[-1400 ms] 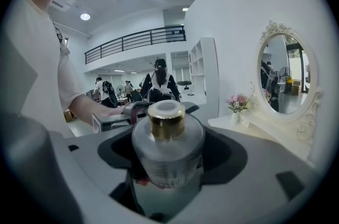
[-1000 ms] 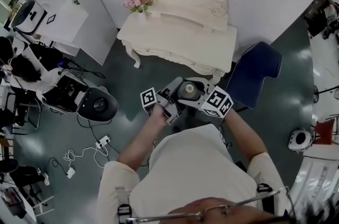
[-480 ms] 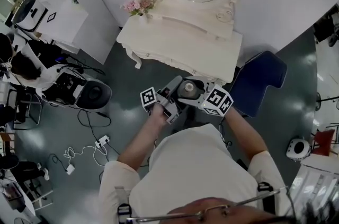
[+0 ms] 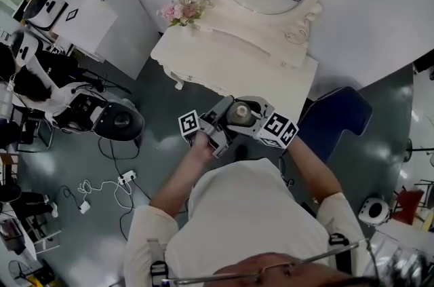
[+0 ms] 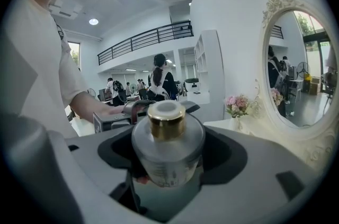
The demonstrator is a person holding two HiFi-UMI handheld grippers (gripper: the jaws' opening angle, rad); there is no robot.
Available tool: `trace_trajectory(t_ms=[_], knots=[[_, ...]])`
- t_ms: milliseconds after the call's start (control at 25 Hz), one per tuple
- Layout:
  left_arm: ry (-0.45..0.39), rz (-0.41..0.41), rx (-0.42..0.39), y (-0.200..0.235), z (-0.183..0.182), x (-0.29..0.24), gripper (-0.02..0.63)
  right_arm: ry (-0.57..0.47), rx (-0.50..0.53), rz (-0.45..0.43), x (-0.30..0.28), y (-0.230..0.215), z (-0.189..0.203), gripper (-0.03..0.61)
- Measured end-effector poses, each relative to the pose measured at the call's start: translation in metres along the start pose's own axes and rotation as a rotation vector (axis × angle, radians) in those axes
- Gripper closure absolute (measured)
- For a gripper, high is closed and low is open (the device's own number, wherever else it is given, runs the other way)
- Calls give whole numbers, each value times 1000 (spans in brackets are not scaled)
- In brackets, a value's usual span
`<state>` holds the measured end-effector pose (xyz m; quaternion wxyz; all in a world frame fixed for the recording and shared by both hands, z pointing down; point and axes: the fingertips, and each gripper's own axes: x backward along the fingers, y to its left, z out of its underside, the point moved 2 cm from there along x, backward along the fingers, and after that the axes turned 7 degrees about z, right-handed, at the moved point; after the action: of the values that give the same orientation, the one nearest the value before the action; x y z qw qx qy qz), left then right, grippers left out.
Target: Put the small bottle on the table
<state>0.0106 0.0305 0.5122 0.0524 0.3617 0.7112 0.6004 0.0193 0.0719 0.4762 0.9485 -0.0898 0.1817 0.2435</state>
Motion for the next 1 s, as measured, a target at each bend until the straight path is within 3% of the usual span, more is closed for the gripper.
trace_trajectory(t_ms=[400,680,1000], knots=[[-42,-11,8,14,-4,-26,284,15,-12,-32,10,-29,5,232],[-21,-20,35,19,-45,-29,284,27,-30,-5,-25,-52,4,232],[70,-42,68,16,-101,-57,284,32,-62,74,-63,-98,-12,232]])
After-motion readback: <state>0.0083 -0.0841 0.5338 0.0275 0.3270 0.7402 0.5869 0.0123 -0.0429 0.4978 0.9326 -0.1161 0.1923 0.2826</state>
